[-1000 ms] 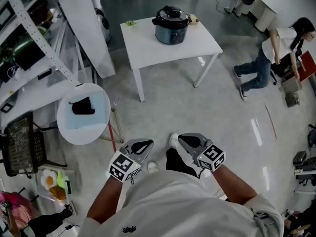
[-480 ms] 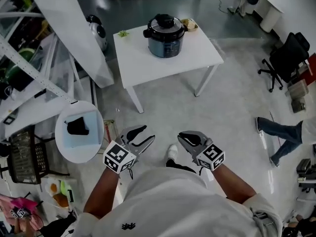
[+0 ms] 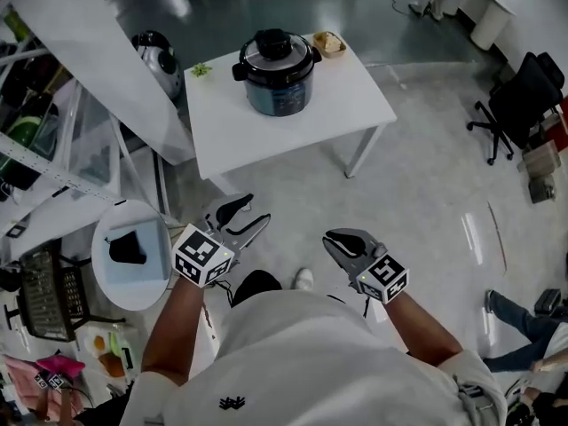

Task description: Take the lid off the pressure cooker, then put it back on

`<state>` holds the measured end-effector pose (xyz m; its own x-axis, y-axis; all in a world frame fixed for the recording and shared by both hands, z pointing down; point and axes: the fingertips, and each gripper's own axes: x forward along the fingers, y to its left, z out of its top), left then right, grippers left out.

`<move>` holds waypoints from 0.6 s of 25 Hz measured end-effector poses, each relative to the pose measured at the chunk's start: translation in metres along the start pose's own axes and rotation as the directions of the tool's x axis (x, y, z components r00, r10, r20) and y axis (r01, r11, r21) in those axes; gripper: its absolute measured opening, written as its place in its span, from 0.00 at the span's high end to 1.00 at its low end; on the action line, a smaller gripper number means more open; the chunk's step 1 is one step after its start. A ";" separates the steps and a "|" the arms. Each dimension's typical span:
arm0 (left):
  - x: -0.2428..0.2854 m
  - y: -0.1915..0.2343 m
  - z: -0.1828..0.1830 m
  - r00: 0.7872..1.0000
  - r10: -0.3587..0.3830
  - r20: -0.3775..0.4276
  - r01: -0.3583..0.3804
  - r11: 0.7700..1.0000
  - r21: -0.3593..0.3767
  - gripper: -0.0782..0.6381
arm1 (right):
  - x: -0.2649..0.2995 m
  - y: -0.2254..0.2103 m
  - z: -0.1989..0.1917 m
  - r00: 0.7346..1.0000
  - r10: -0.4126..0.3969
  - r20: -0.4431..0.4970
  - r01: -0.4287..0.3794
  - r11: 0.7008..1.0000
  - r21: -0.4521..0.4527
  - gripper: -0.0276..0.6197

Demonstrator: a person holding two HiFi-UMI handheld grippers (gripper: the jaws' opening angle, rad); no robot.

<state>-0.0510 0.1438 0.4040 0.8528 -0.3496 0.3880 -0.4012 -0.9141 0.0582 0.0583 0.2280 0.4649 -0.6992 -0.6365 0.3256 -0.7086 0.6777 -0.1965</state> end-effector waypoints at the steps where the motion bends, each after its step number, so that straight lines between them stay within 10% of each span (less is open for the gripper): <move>1: 0.006 0.008 0.006 1.000 -0.002 0.000 0.002 1.000 0.007 0.58 | 0.001 -0.007 0.000 1.000 -0.003 -0.001 0.003 1.000 0.005 0.87; 15: 0.107 0.170 0.079 0.998 -0.058 0.024 0.055 0.991 0.118 0.57 | 0.030 -0.118 0.033 0.985 -0.175 -0.001 0.175 0.983 0.059 0.86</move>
<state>-0.0019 -0.0652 0.3822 0.8826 -0.3005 0.3616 -0.3112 -0.9499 -0.0298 0.1176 0.1168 0.4678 -0.5642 -0.7451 0.3557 -0.8243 0.5331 -0.1905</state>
